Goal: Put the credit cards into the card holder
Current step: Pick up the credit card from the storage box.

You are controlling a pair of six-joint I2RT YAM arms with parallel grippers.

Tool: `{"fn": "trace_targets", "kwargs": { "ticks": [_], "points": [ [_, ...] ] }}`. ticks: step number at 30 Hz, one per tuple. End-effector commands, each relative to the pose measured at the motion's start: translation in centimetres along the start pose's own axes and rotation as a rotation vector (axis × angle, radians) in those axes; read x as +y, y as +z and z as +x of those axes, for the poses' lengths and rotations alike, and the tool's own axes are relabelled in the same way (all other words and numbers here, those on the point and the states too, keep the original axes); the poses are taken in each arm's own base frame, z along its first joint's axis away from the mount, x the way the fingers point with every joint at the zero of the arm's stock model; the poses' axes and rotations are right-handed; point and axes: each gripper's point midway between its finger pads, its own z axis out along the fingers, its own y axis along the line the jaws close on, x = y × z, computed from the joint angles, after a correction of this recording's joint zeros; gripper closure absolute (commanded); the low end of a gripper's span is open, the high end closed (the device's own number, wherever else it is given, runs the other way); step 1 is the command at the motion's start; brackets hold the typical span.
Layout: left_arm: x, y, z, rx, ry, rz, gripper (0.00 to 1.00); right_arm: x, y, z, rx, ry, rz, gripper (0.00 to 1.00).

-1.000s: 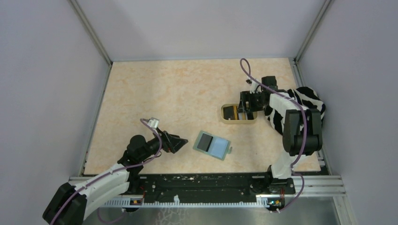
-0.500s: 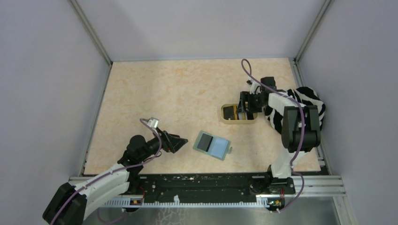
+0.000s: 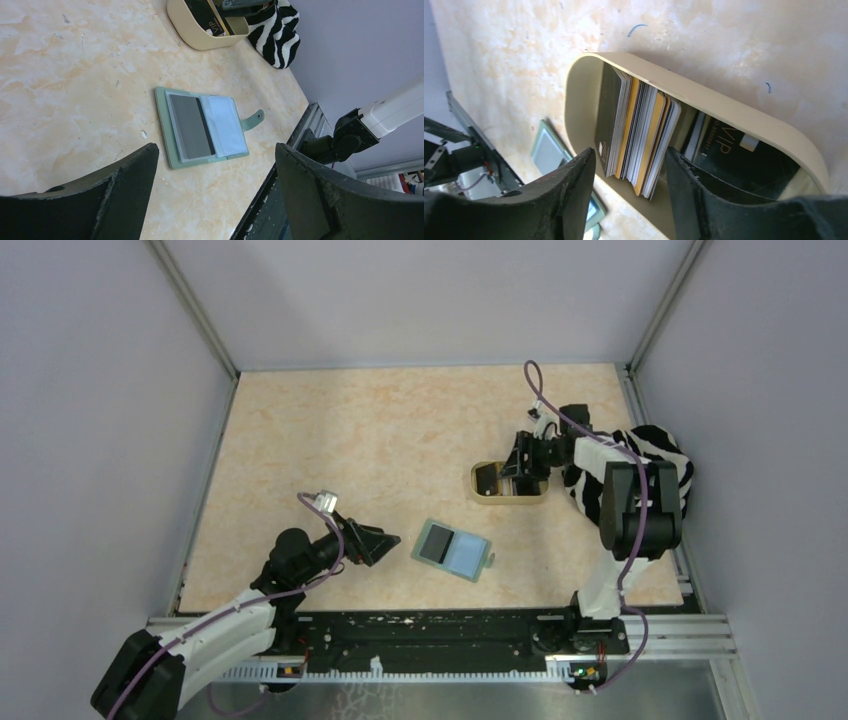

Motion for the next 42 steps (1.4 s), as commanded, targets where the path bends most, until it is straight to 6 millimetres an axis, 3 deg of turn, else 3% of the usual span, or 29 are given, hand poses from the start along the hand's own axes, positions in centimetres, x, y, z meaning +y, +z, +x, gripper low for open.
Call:
{"fn": "trace_targets", "kwargs": {
  "ticks": [1, 23, 32, 42],
  "points": [
    [0.6, -0.7, 1.5, 0.022, -0.007, 0.007, 0.08, 1.9, -0.4, -1.2, -0.035, 0.037, -0.141, 0.49],
    [0.5, -0.5, 1.4, 0.024, -0.008, 0.007, 0.08, 3.7, -0.1, -0.7, -0.016, 0.199, -0.396, 0.57],
    [0.6, -0.6, 1.7, 0.041, -0.011, 0.006, 0.08, 1.1, 0.8, -0.1, -0.007, 0.170, -0.248, 0.48],
    [0.6, -0.6, 1.8, 0.043, -0.012, 0.006, 0.08, 1.4, 1.4, 0.5, 0.025, 0.192, -0.295, 0.44]
  ]
}}
